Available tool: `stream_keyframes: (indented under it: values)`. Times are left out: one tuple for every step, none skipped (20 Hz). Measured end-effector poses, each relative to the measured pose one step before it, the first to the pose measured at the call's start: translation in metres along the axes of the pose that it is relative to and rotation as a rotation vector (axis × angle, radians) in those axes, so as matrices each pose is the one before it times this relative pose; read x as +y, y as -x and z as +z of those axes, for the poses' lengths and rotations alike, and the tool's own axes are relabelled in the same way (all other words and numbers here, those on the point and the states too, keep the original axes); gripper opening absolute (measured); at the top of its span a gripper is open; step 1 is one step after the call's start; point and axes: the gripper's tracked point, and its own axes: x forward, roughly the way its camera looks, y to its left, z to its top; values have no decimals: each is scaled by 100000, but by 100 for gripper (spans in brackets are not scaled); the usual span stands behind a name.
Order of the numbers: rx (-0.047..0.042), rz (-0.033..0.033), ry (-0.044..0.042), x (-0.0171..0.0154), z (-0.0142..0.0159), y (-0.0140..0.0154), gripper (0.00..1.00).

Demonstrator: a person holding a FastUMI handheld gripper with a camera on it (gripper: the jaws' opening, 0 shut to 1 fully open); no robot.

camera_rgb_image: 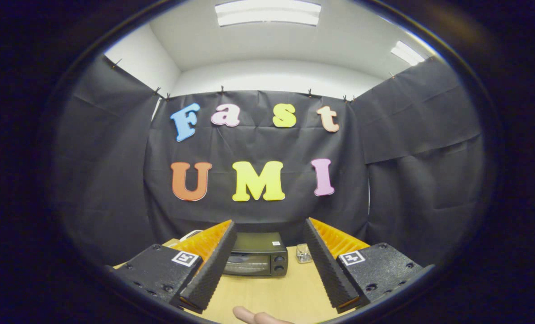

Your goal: Open the toaster oven, put the food inside, and close the toaster oven door.

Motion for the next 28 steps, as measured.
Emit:
stream_keyframes:
  values:
    - [-573,-369,-898,-324,-62,293,98]
    - [47,44,322,-278,-145,308,98]
    - [331,-500,194,-370,-280,241,98]
    - [720,-94,246,-218,-263,101,98]
    - [392,296,-250,-1,-326,-103,98]
    - [165,-98,-677,-26,-124,-75,98]
    - [919,-531,-63,-232,-460,-206,98]
    - [1080,-330,334,-169,-448,-142,98]
    - [831,151,63,-2,-352,-236,98]
    - [920,18,-463,-46,-262,-115,98]
    - [428,313,-652,-115,-163,-72,98]
    - [-193,230,-790,-150,138,44,98]
    - [-108,-31,-502,-278,-5,-38,98]
    - [304,-669,-908,-326,-21,-73,98]
    - [298,-652,-1251,-318,-78,-77,98]
    - [61,-279,-1253,-113,102,27,98]
    - [79,-168,-651,-150,63,44,98]
    - [301,-281,307,-132,-40,-13,98]
    - [453,-686,475,-319,-181,-66,98]
    - [342,-698,324,-120,-89,-31,98]
    - [-157,-103,227,61,170,54,98]
    - [-101,-158,27,76,120,66,98]
    - [185,10,367,57,-174,-26,98]
    - [111,307,317,168,-16,43,98]
    - [-304,519,-142,268,44,2,98]
    - [-271,532,-216,216,52,30,98]
    - [-334,516,-132,47,4,153,98]
    - [-108,230,37,-7,114,210,98]
